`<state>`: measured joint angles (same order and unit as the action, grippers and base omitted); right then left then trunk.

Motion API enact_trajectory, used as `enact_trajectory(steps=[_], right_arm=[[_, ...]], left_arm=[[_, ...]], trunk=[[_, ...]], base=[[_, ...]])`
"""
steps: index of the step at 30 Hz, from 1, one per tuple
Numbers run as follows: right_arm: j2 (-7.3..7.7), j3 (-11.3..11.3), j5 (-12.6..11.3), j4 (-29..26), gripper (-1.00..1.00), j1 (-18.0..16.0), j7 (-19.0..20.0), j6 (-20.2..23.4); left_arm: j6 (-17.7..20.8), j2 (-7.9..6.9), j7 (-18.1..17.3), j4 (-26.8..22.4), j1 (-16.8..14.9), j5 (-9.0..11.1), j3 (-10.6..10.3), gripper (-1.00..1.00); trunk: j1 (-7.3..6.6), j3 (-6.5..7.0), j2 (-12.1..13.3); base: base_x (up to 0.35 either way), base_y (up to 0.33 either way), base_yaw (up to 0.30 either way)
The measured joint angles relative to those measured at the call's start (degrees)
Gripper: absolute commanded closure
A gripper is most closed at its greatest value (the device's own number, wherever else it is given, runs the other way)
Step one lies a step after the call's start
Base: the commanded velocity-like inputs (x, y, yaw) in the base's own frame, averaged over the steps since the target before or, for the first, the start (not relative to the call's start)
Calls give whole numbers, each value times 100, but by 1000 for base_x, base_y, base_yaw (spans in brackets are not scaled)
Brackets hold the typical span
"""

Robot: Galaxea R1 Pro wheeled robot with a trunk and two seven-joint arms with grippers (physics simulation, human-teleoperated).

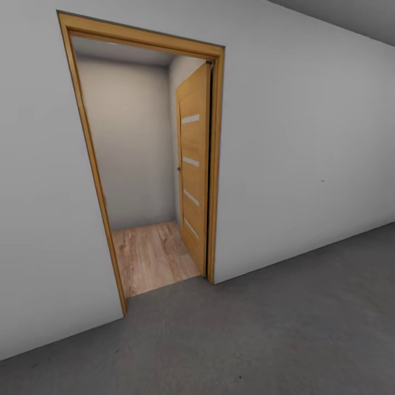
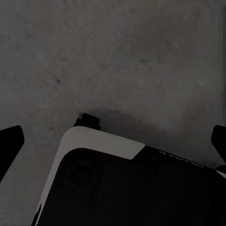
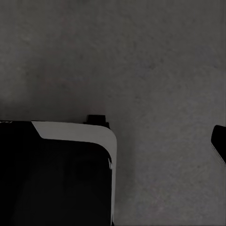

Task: Move the two storage containers from the living room to the garage. In the garage, place one container on the floor and stack the other container on top of it (either order is fine).

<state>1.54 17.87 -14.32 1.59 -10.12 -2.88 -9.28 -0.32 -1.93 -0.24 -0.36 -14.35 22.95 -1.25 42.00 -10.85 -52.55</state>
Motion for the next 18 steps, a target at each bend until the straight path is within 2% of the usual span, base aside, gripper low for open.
enact_trajectory(steps=[18], right_arm=[[-42, -44, -54, 0, -100, 0, 2, -12]], left_arm=[[-8, 0, 0, 0, 3, -3, 0, -100]], trunk=[[0, 0, 0]], base=[[321, 0, 0]])
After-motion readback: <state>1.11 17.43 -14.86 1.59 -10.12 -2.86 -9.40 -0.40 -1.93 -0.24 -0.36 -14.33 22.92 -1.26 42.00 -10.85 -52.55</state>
